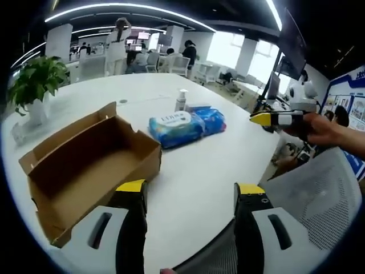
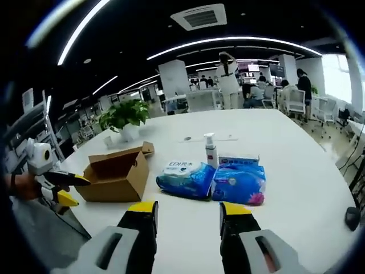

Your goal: Operate the shoe box by opening the lid, removing the specified soft item, and placing it in the target area until the item is outside and the box remains undamaged.

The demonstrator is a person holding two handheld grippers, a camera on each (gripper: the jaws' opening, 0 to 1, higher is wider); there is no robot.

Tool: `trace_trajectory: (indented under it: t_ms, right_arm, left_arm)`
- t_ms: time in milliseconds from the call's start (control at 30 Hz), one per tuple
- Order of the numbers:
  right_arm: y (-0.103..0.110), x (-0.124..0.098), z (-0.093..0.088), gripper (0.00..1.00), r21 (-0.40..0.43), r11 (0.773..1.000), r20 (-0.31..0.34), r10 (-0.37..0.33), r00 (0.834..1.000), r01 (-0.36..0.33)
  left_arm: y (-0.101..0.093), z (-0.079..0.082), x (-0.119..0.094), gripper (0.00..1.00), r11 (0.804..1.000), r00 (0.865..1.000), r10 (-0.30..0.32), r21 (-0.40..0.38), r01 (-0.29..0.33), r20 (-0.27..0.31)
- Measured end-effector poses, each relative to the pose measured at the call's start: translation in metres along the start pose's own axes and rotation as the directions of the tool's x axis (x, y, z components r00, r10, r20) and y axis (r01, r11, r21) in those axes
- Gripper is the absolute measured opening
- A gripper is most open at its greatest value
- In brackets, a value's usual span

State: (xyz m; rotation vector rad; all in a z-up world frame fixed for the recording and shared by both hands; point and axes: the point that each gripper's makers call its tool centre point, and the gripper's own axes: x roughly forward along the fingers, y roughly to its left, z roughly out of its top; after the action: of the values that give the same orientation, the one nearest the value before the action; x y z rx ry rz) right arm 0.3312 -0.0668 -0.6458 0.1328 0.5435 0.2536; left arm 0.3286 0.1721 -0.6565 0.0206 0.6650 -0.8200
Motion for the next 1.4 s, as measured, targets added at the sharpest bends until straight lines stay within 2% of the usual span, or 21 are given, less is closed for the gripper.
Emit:
trace_trajectory:
  t_ms: [300, 433, 467, 533, 567, 600, 733, 800, 967, 1000, 1033, 1100, 1167, 1200, 1267, 1400]
  right_arm:
    - [0.007, 0.001, -0.003, 0.4, -0.046, 0.999, -0.021, 0.017, 1.0, -0.018]
    - [0.01, 0.002, -0.006, 0.4, -0.068, 0.997, -0.041, 0.023, 0.999, -0.025]
    - [0.011, 0.003, -0.007, 0.4, -0.077, 0.997, -0.044, 0.025, 0.999, -0.028]
    - [0.012, 0.003, -0.009, 0.41, -0.087, 0.996, -0.051, 0.027, 0.998, -0.032]
    - [0.013, 0.003, -0.009, 0.41, -0.09, 0.995, -0.054, 0.028, 0.998, -0.033]
    - [0.013, 0.002, -0.01, 0.41, -0.091, 0.995, -0.057, 0.03, 0.998, -0.035]
    - [0.012, 0.002, -0.014, 0.41, -0.097, 0.995, -0.065, 0.028, 0.997, -0.035]
    - [0.013, 0.002, -0.012, 0.41, -0.114, 0.993, -0.061, 0.025, 0.998, -0.032]
    - [0.016, 0.002, -0.013, 0.41, -0.153, 0.988, -0.069, 0.028, 0.997, -0.038]
    - [0.017, 0.002, -0.014, 0.4, -0.155, 0.987, -0.07, 0.03, 0.997, -0.041]
    - [0.017, 0.002, -0.014, 0.4, -0.159, 0.986, -0.071, 0.032, 0.997, -0.043]
    - [0.018, 0.002, -0.014, 0.4, -0.169, 0.985, -0.07, 0.03, 0.997, -0.042]
    - [0.018, 0.002, -0.013, 0.4, -0.175, 0.984, -0.071, 0.031, 0.997, -0.043]
    - [0.019, 0.003, -0.014, 0.4, -0.177, 0.983, -0.073, 0.032, 0.997, -0.044]
    - [0.019, 0.003, -0.015, 0.39, -0.182, 0.982, -0.081, 0.032, 0.996, -0.046]
    - [0.019, 0.002, -0.014, 0.34, -0.163, 0.986, -0.071, 0.036, 0.997, -0.047]
  left_arm:
    - [0.034, 0.01, -0.016, 0.6, 0.993, 0.994, 0.108, -0.06, -0.106, 0.032]
    - [0.064, 0.013, -0.034, 0.6, 0.978, 0.979, 0.203, -0.062, -0.2, 0.034]
    - [0.078, 0.012, -0.041, 0.6, 0.965, 0.966, 0.255, -0.072, -0.253, 0.034]
    - [0.095, 0.012, -0.051, 0.6, 0.948, 0.951, 0.306, -0.108, -0.301, 0.039]
    - [0.107, 0.011, -0.057, 0.6, 0.932, 0.938, 0.345, -0.137, -0.337, 0.039]
    - [0.111, 0.01, -0.06, 0.6, 0.926, 0.933, 0.357, -0.144, -0.349, 0.037]
    - [0.139, -0.004, -0.082, 0.6, 0.872, 0.89, 0.455, -0.195, -0.448, -0.011]
    - [0.148, -0.01, -0.091, 0.6, 0.852, 0.871, 0.49, -0.194, -0.487, -0.033]
    - [0.163, -0.03, -0.105, 0.62, 0.816, 0.83, 0.547, -0.147, -0.558, -0.113]
    - [0.17, -0.036, -0.11, 0.62, 0.795, 0.807, 0.573, -0.141, -0.59, -0.141]
    - [0.172, -0.038, -0.112, 0.62, 0.785, 0.799, 0.584, -0.151, -0.601, -0.146]
    - [0.179, -0.042, -0.113, 0.61, 0.77, 0.794, 0.585, -0.196, -0.607, -0.163]
    - [0.186, -0.046, -0.115, 0.6, 0.747, 0.782, 0.597, -0.23, -0.624, -0.18]
    - [0.188, -0.046, -0.114, 0.6, 0.745, 0.782, 0.597, -0.238, -0.623, -0.179]
    - [0.192, -0.047, -0.114, 0.59, 0.727, 0.777, 0.602, -0.274, -0.629, -0.185]
    - [0.203, -0.057, -0.108, 0.57, 0.684, 0.77, 0.599, -0.36, -0.635, -0.22]
